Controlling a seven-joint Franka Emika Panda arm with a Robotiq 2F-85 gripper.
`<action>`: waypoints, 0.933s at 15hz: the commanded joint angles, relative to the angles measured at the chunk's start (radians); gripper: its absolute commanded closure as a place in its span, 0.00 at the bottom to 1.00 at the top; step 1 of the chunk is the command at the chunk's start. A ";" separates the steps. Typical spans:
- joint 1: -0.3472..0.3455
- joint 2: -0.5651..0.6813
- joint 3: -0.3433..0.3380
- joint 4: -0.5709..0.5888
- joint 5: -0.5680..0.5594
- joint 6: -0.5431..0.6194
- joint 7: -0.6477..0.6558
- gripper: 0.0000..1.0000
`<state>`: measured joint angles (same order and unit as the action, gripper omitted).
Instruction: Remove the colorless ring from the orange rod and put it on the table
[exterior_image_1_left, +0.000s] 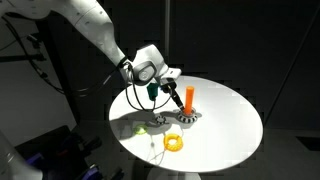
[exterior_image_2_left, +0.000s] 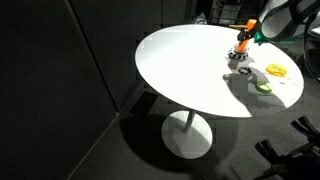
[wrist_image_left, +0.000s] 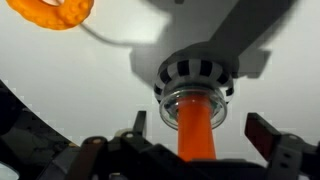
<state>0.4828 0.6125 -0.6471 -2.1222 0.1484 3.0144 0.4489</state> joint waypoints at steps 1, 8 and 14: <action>-0.021 0.023 0.014 0.029 -0.010 -0.005 0.063 0.00; -0.063 0.077 0.054 0.086 0.005 0.002 0.106 0.00; -0.098 0.122 0.087 0.144 0.008 0.012 0.120 0.00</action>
<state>0.4158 0.7057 -0.5854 -2.0250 0.1494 3.0179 0.5508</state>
